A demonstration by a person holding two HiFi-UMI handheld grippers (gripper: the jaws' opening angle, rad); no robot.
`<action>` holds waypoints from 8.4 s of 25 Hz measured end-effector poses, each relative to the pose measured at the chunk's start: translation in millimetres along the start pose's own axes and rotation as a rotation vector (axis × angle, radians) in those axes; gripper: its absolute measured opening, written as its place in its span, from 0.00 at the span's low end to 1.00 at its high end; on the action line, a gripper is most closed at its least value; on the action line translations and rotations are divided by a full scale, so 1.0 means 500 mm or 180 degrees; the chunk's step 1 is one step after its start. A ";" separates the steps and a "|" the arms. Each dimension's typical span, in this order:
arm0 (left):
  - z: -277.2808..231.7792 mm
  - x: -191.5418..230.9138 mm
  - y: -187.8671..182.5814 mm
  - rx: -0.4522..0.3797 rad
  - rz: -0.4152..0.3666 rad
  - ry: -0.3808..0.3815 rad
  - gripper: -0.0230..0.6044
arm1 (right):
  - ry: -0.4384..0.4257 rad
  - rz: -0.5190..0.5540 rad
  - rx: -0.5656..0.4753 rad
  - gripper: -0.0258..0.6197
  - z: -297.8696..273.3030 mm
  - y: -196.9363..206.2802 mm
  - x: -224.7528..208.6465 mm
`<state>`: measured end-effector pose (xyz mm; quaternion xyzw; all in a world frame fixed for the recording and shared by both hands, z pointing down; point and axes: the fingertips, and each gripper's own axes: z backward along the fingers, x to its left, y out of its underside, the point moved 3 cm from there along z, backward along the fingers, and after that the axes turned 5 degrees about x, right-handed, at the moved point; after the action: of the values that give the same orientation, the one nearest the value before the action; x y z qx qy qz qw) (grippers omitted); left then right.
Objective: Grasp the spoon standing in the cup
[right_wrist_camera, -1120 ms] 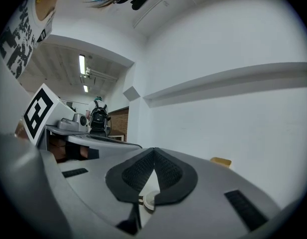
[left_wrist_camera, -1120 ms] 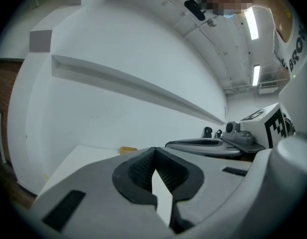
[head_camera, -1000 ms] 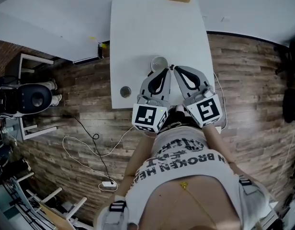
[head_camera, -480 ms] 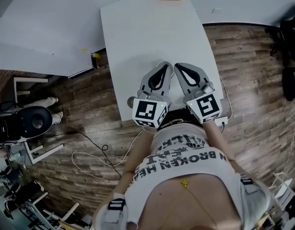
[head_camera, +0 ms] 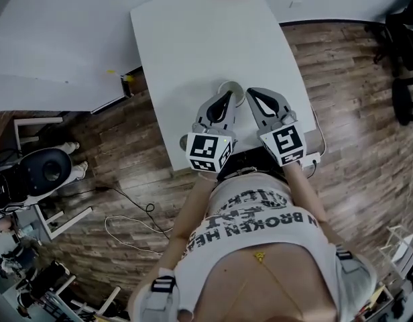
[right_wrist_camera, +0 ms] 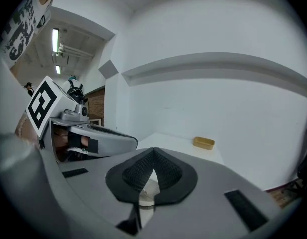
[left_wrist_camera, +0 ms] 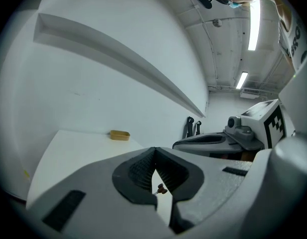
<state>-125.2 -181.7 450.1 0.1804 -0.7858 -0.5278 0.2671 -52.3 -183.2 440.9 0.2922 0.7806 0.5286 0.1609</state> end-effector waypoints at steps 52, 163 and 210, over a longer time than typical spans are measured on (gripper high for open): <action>-0.060 0.010 0.170 0.0539 0.0797 -0.0527 0.03 | -0.1008 -0.1831 0.1047 0.28 -0.119 0.266 -0.086; 0.020 -0.133 -0.247 -0.0921 -0.0115 -0.0561 0.03 | -0.0739 0.0092 -0.1012 0.11 0.147 -0.242 -0.150; 0.016 -0.125 -0.235 -0.0831 -0.0044 -0.0520 0.03 | -0.0764 0.0092 -0.0861 0.11 0.136 -0.234 -0.140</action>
<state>-80.4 -184.9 324.4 0.1060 -0.7284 -0.6402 0.2198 6.7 -209.2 302.9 0.3399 0.6733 0.5924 0.2831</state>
